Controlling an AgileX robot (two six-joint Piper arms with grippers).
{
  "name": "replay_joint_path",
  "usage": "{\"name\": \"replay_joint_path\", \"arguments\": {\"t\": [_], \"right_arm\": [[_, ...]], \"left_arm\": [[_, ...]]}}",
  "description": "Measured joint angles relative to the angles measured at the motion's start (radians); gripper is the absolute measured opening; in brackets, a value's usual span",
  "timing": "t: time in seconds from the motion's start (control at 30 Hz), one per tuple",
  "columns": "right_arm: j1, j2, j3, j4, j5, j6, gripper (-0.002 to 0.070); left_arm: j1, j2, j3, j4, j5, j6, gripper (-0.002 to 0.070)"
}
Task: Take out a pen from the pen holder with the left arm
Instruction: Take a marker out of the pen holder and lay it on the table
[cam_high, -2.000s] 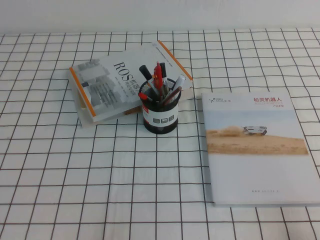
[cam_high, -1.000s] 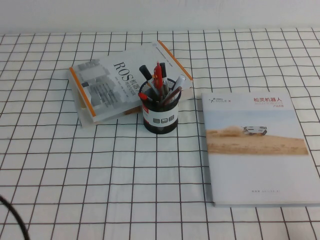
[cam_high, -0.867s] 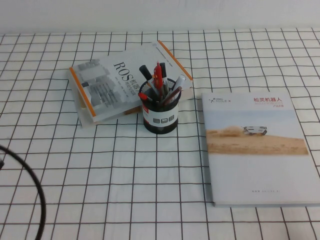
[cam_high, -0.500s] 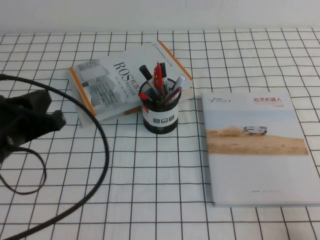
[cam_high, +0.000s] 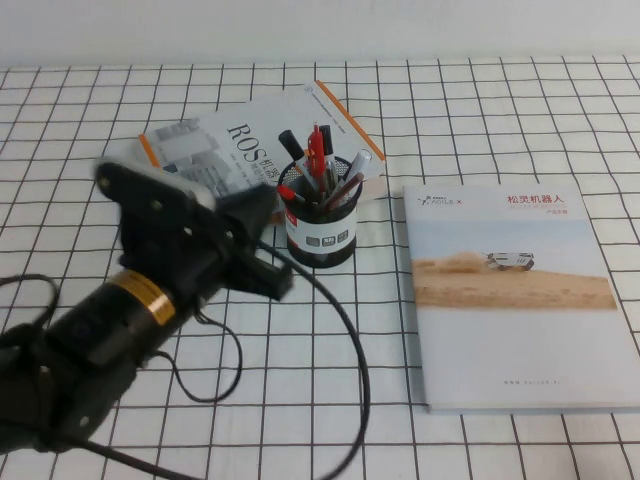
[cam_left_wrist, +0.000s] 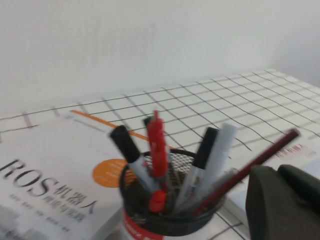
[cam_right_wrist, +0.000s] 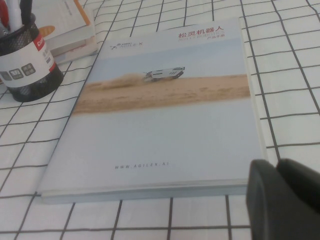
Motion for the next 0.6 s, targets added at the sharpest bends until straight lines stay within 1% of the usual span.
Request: {"name": "replay_joint_path", "arguments": {"t": [0.1,0.17,0.27,0.37,0.47,0.6], "right_arm": [[0.000,0.000,0.000,0.000,0.000,0.000,-0.0013],[0.000,0.000,0.000,0.000,0.000,0.000,-0.0013],[0.000,0.000,0.000,0.000,0.000,0.000,-0.0012],[0.000,0.000,0.000,0.000,0.000,0.000,-0.0013],[0.000,0.000,0.000,0.000,0.000,0.000,-0.0012],[0.000,0.000,0.000,0.000,0.000,0.000,-0.0012]], "left_arm": [[-0.001,0.074,0.000,0.124,-0.074,-0.003,0.0016],[-0.001,0.112,-0.009,0.187,-0.087,-0.005,0.0069],[-0.001,0.143,-0.024,0.234,-0.117,-0.003,0.0195],[-0.001,0.162,-0.044,0.270,-0.161,0.036,0.0339],[-0.001,0.178,-0.073,0.283,-0.173,0.054,0.0391],[-0.001,0.210,-0.136,0.304,-0.158,0.061,0.0412]]}}
